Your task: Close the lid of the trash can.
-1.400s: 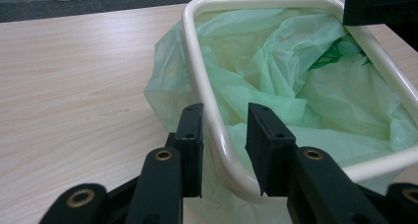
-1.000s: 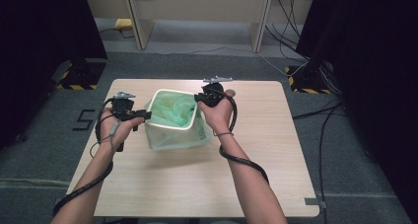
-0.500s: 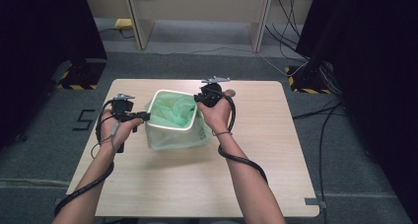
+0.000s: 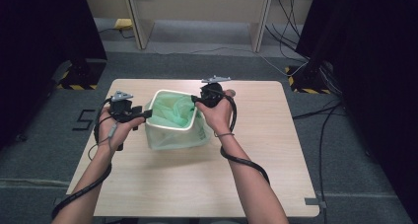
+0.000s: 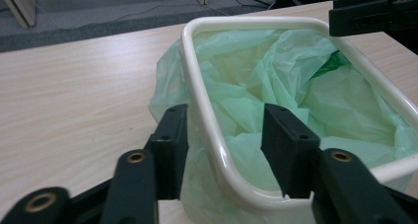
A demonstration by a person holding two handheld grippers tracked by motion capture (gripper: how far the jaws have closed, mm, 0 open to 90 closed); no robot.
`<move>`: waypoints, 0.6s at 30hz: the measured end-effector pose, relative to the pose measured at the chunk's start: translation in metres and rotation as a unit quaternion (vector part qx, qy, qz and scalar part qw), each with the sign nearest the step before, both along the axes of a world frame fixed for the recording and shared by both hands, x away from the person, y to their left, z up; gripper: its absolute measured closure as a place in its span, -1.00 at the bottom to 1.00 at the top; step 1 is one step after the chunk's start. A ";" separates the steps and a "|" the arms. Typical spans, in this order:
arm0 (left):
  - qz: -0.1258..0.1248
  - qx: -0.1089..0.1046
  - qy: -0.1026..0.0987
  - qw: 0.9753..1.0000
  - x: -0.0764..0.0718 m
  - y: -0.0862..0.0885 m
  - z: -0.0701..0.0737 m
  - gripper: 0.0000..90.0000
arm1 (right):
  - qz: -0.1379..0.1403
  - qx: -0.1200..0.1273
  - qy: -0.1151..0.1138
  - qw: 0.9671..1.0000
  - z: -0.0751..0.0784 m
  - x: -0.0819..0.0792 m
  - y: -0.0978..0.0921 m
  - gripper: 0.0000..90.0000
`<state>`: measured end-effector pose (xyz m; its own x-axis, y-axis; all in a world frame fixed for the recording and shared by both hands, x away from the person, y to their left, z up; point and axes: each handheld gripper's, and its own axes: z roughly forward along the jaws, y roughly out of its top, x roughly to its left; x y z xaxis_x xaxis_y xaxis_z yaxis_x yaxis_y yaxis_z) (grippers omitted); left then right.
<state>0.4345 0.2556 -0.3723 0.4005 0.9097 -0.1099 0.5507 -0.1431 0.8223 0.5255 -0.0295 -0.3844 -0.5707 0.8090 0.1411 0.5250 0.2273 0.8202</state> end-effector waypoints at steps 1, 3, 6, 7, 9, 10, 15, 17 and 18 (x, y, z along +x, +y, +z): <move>-0.002 0.002 -0.005 1.000 -0.001 0.001 0.000 0.06 | 0.002 0.000 -0.001 1.000 0.001 -0.001 -0.001 0.21; 0.000 0.003 -0.009 1.000 -0.002 0.003 0.000 0.00 | 0.005 0.000 -0.004 1.000 0.002 -0.002 -0.003 0.18; 0.004 -0.002 -0.013 1.000 -0.004 0.006 0.000 -0.06 | 0.008 0.002 -0.004 1.000 0.004 -0.005 -0.007 0.15; 0.003 -0.003 -0.016 1.000 -0.005 0.006 0.000 -0.09 | 0.009 0.002 -0.005 1.000 0.004 -0.005 -0.009 0.15; 0.002 -0.004 -0.020 1.000 -0.006 0.008 0.001 -0.12 | 0.012 0.003 -0.004 1.000 0.004 -0.006 -0.012 0.13; 0.001 -0.006 -0.022 1.000 -0.007 0.009 0.001 -0.14 | 0.013 0.004 -0.004 1.000 0.004 -0.007 -0.013 0.12; -0.005 -0.011 -0.028 1.000 -0.010 0.013 0.000 -0.20 | 0.012 0.011 -0.007 1.000 0.006 -0.010 -0.022 0.10; -0.005 -0.013 -0.028 1.000 -0.011 0.014 -0.001 -0.22 | 0.012 0.010 -0.009 1.000 0.007 -0.012 -0.025 0.10; -0.006 -0.015 -0.029 0.999 -0.011 0.015 -0.001 -0.23 | 0.012 0.010 -0.008 1.000 0.008 -0.013 -0.027 0.09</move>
<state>0.4231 0.2704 -0.3732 0.4173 0.9018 -0.1122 0.4999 -0.1247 0.8571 0.5126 -0.0564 -0.3768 -0.5918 0.7922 0.1486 0.5067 0.2223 0.8330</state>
